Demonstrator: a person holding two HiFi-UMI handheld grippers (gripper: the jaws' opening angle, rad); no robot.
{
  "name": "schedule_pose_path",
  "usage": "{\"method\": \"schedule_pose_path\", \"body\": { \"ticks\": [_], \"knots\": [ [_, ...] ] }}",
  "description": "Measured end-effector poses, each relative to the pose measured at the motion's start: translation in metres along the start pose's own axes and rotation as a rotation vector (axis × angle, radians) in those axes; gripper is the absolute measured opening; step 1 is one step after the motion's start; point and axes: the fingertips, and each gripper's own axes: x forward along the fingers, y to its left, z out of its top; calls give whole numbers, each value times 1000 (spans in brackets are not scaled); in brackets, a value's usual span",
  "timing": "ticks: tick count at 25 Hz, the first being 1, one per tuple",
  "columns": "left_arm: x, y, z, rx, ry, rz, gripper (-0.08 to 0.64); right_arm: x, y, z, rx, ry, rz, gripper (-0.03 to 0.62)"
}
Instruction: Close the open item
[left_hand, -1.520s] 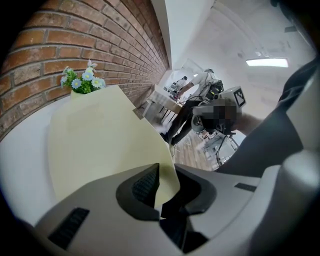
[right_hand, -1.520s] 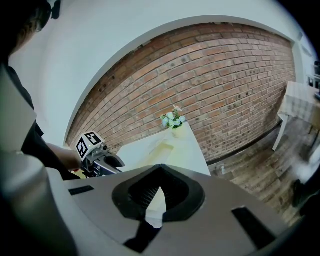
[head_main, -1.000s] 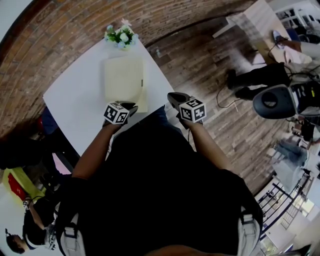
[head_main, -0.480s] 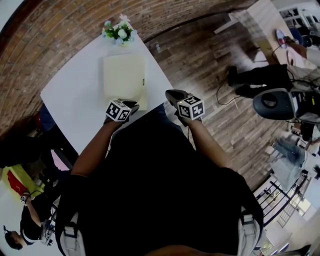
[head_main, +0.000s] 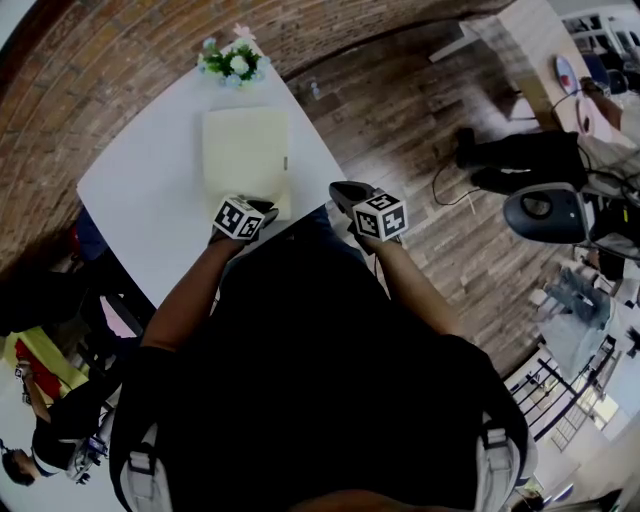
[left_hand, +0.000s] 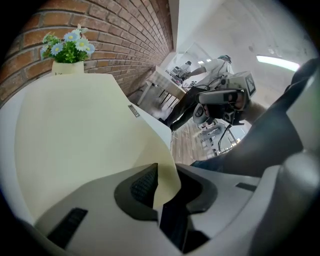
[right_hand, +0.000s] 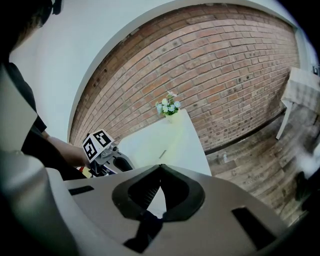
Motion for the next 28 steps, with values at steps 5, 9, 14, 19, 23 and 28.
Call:
{"method": "schedule_pose_path", "body": {
  "ticks": [5, 9, 14, 19, 23, 28],
  "knots": [
    [5, 1, 0, -7, 20, -4, 87, -1, -3, 0, 11, 1, 6, 20],
    [7, 2, 0, -13, 39, -4, 89, -3, -6, -1, 12, 0, 6, 20],
    [12, 5, -2, -25, 78, -2, 92, -6, -10, -4, 23, 1, 4, 20],
    [15, 7, -3, -38, 112, -13, 92, -10, -15, -10, 36, 6, 2, 20],
    [19, 7, -4, -37, 144, -8, 94, -13, -20, -11, 43, 0, -2, 20],
    [21, 7, -5, -47, 159, -7, 94, -17, -25, -14, 50, 1, -4, 20]
  ]
}}
